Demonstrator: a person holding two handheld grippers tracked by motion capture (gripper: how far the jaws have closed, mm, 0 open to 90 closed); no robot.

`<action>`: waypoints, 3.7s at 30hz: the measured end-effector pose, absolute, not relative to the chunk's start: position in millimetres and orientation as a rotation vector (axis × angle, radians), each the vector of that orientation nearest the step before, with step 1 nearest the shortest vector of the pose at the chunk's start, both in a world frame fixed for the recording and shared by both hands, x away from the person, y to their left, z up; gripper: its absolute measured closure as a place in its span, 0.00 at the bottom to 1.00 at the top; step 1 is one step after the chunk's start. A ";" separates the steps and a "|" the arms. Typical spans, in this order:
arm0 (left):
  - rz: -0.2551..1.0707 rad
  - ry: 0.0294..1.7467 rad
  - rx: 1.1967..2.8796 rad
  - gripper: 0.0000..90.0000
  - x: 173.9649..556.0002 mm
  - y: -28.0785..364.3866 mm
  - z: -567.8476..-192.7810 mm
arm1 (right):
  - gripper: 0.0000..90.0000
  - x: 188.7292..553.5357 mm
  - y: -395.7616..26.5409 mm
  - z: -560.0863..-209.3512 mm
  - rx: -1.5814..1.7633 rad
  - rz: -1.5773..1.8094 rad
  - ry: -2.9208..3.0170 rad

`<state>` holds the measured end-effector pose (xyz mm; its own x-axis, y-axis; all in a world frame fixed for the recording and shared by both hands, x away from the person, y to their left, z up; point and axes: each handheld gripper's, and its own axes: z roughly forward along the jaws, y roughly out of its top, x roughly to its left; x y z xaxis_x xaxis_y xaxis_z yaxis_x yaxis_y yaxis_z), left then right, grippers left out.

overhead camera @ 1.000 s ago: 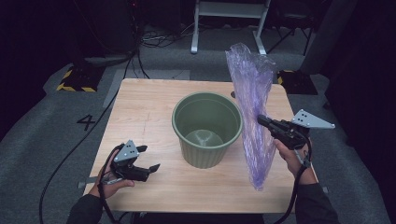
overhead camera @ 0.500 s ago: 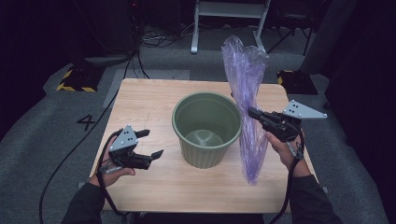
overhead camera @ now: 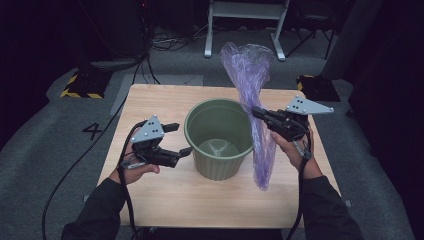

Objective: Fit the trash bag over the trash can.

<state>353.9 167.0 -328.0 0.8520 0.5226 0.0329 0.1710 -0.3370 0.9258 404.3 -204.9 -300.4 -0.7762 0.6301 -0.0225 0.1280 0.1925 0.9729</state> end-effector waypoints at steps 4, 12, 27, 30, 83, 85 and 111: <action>0.352 0.477 1.926 0.18 355.8 147.6 -318.4 | 1.00 405.8 -196.1 -291.4 0.690 1.612 2.058; 0.235 0.386 1.962 0.17 352.3 97.5 -311.9 | 1.00 410.0 -179.6 -284.1 0.671 1.609 2.065; 0.230 0.422 2.022 0.22 348.7 35.5 -321.3 | 1.00 407.0 -166.1 -276.7 0.645 1.605 2.074; 0.276 0.425 2.029 0.39 350.0 34.3 -323.3 | 1.00 404.8 -165.4 -274.7 0.631 1.617 2.073; 0.640 0.564 2.077 0.84 419.4 91.2 -323.6 | 1.00 413.3 -154.9 -283.7 0.612 1.635 2.033; 0.608 0.536 2.060 0.79 416.0 92.6 -321.9 | 1.00 413.2 -156.1 -287.0 0.612 1.631 2.033; 0.501 0.399 2.132 0.63 389.2 56.1 -314.0 | 0.98 387.6 -158.3 -306.5 0.556 1.672 2.038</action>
